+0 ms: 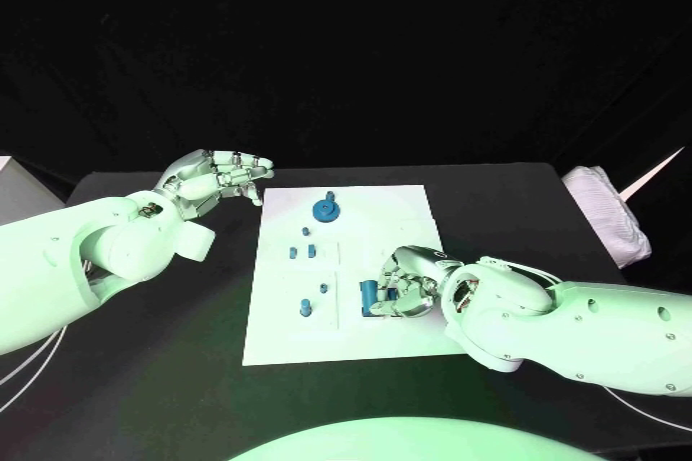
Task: Assemble the parts on the task board
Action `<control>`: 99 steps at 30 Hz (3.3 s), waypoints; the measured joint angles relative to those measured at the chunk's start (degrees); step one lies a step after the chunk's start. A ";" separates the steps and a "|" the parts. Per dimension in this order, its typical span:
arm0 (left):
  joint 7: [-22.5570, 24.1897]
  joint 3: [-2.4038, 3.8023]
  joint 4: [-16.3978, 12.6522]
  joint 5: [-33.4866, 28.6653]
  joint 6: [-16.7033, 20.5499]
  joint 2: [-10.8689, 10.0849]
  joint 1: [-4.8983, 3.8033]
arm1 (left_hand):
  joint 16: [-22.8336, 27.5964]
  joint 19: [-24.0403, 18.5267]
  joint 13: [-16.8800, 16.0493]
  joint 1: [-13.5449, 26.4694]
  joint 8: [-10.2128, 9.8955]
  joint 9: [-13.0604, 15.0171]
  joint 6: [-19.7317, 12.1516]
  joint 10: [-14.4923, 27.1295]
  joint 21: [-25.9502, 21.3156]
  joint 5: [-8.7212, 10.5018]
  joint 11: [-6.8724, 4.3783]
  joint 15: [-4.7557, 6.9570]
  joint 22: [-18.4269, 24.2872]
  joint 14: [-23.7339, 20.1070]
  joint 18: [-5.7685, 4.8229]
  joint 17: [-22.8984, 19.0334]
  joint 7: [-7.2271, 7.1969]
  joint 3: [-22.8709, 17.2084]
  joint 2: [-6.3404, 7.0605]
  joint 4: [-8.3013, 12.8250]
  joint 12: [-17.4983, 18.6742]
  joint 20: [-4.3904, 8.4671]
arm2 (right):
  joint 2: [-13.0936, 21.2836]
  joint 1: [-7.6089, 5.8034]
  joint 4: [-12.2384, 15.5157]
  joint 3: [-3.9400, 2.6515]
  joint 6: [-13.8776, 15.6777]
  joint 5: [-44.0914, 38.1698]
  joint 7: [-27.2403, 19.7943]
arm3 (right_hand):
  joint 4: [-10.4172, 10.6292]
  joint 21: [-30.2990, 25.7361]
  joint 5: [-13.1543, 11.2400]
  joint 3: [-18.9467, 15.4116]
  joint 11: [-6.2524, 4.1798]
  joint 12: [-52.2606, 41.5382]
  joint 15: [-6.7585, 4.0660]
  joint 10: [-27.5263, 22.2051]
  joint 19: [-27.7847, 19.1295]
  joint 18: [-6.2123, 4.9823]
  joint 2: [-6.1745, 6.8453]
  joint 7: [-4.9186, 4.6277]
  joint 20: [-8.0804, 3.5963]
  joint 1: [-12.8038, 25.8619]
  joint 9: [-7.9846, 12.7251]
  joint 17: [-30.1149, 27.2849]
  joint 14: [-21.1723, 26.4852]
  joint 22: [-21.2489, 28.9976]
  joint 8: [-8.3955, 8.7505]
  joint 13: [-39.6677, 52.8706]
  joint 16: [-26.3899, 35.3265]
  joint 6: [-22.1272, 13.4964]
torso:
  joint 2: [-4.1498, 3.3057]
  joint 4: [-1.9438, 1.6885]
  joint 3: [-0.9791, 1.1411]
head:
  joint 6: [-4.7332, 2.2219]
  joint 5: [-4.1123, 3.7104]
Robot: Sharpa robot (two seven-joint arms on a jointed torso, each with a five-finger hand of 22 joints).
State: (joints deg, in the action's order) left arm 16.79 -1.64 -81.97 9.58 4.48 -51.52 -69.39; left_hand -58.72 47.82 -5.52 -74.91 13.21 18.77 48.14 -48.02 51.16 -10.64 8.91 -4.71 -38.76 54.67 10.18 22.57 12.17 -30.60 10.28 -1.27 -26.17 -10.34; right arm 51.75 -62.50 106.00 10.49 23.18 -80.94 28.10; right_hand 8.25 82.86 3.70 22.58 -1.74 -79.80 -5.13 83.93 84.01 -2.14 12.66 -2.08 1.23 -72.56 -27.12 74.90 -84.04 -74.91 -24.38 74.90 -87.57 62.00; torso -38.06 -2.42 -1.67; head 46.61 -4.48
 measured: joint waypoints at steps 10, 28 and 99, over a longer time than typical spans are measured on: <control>-0.01 0.00 -0.02 0.00 -0.03 -0.04 0.00 | 0.00 0.00 0.00 0.00 0.00 0.00 0.00 0.00 0.00 0.00 0.00 0.00 0.00 0.00 0.00 0.03 0.00 0.00 0.00 0.00 0.00 0.00 | -0.02 0.24 0.25 0.10 1.38 -1.93 0.27 | 0.17 0.00 0.01 0.12 0.00 0.00 0.00 0.00 0.00 0.00 -0.60 0.00 0.00 0.31 0.06 0.05 0.00 -0.04 0.01 0.00 0.00 0.00 | 0.01 0.01 0.00 | -0.15 -0.04; -0.03 0.00 0.20 0.00 -0.11 0.08 0.00 | -0.23 0.00 0.00 0.00 0.00 0.00 0.00 0.21 0.00 0.00 0.21 0.00 -0.01 0.00 0.00 0.01 0.00 0.17 0.00 -0.17 -0.24 0.00 | 2.33 0.63 1.26 0.28 5.15 -0.57 -2.12 | 1.66 -0.44 1.21 -1.38 0.01 0.92 0.01 0.00 0.00 0.00 -0.29 -0.21 0.01 1.24 0.15 0.03 0.00 -0.03 0.01 0.04 0.25 0.20 | 0.13 0.15 0.05 | -0.49 -0.13; 11.29 1.55 -7.73 -9.01 35.29 6.73 9.21 | 58.35 -47.62 5.47 74.57 -13.02 -18.69 -47.84 47.81 -50.96 10.45 -8.90 4.70 38.68 -54.46 -8.99 -22.49 -12.17 30.36 -10.32 1.27 25.79 10.33 | -7.08 2.32 -16.17 -10.45 20.05 79.71 -56.00 | -8.24 -82.58 -3.40 -22.34 1.74 79.60 5.13 -83.63 -83.74 1.36 -12.59 2.10 -1.22 72.18 27.07 -74.82 83.75 74.83 24.19 -74.83 87.20 -61.79 | 6.86 2.41 1.66 | -12.24 4.48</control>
State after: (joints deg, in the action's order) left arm 28.08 -0.09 -89.69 0.57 39.77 -44.79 -60.18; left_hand -0.36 0.20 -0.05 -0.34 0.19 0.08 0.30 -0.21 0.20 -0.20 0.01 -0.01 -0.08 0.21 1.19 0.08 0.00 -0.23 -0.04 0.00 -0.38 -0.01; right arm 44.67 -60.18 89.83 0.04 43.23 -1.24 -27.90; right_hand 0.01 0.28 0.30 0.24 0.00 -0.20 -0.01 0.30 0.27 -0.79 0.07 0.02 0.01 -0.38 -0.05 0.08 -0.29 -0.08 -0.20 0.07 -0.37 0.22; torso -31.20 -0.01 -0.01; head 34.38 0.00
